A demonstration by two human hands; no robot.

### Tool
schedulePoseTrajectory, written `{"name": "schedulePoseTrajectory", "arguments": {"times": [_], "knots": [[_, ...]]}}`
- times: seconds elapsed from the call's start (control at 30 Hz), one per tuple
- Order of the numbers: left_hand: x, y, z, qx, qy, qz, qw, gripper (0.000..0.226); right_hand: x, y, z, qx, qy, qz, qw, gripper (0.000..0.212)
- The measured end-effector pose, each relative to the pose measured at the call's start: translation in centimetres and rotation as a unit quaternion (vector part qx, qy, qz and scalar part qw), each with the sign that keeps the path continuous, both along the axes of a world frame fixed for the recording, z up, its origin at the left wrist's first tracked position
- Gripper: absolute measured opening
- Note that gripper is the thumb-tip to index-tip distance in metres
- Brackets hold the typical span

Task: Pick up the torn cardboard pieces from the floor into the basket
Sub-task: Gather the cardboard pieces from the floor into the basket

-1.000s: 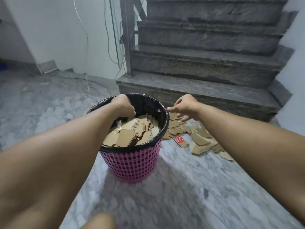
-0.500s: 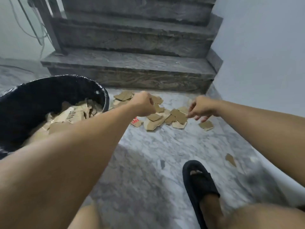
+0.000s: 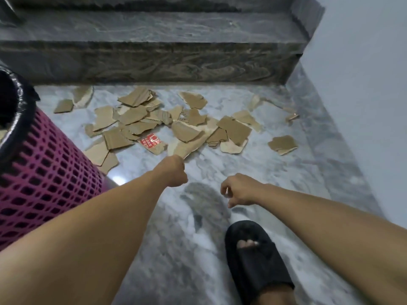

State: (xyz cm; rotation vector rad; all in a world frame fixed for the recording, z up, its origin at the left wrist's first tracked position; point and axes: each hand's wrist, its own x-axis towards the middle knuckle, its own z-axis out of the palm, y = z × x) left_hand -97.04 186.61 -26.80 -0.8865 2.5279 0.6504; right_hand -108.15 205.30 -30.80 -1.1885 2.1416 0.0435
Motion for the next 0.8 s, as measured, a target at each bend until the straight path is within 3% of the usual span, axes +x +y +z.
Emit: {"name": "schedulePoseTrajectory", "arguments": {"times": [0.2,0.37,0.5,0.63,0.73,0.8], "knots": [[-2.3,-0.9,-2.3,-0.029,-0.022,0.006,0.999,0.040,-1.5,-1.9,-1.3,0.000,-0.007,0.073,0.997,0.012],[-4.3,-2.2,-2.7,-0.064,0.008,0.057,0.996,0.041,-7.3,-4.6,-0.6,-0.114,0.005,-0.074,0.991,0.010],[-6.1,-3.7,-2.6,-0.083,0.022,0.115,0.990,0.069,-12.4,-6.8,0.1,-0.177,0.017,-0.163,0.971,0.012],[-8.1,-5.1,-2.9,-0.097,-0.007,0.186,0.978,0.067,-16.6,-8.4,-0.1,-0.221,-0.011,-0.216,0.951,0.021],[-9.9,-5.8,-3.3,-0.103,-0.085,0.268,0.954,0.089,-19.0,-8.8,-0.6,-0.236,-0.073,-0.257,0.934,0.022],[-10.1,-7.0,-4.4,-0.078,-0.110,0.343,0.929,0.110,-20.6,-8.4,-1.0,-0.254,-0.061,-0.286,0.922,0.025]]}}
